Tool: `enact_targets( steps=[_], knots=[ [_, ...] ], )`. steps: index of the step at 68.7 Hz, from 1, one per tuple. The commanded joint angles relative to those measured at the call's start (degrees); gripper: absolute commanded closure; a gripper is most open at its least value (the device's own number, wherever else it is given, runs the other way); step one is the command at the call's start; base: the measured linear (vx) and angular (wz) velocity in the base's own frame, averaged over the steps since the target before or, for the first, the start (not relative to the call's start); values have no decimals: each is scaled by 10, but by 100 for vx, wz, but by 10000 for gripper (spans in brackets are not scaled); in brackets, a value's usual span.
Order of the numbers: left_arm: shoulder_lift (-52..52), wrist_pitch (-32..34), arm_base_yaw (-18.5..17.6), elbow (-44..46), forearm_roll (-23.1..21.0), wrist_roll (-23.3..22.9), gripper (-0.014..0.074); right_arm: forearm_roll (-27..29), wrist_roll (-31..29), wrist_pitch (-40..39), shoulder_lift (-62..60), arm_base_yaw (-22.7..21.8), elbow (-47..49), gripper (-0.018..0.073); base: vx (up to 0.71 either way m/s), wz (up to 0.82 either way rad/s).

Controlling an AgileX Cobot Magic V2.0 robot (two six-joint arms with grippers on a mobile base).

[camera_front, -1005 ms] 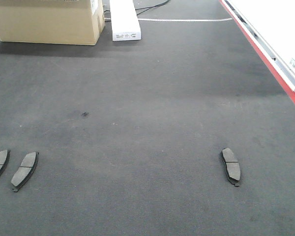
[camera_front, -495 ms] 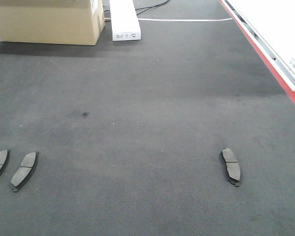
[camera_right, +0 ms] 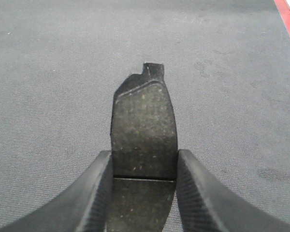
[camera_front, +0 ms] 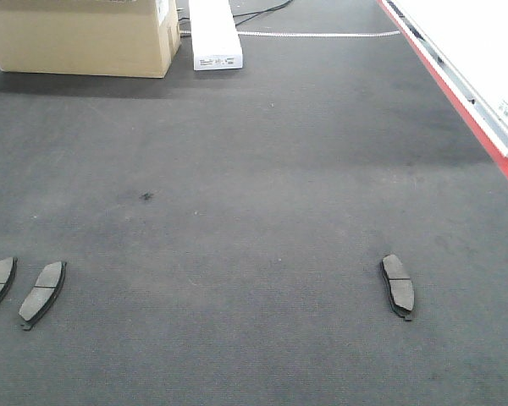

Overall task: Move and align brake pads A on conveyor
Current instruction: 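Move the right gripper with its pad toward the other belt pad, then lower the right gripper's pad beside the pad on the belt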

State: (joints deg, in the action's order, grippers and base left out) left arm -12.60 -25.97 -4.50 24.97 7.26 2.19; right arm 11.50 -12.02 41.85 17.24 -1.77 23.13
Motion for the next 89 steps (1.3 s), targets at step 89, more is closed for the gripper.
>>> enact_targets(
  steps=[89],
  knots=[
    [-6, 39, 0, 14, 1, -1, 602, -104, 153, -55, 488, 82, 251, 566, 0, 0]
  ],
)
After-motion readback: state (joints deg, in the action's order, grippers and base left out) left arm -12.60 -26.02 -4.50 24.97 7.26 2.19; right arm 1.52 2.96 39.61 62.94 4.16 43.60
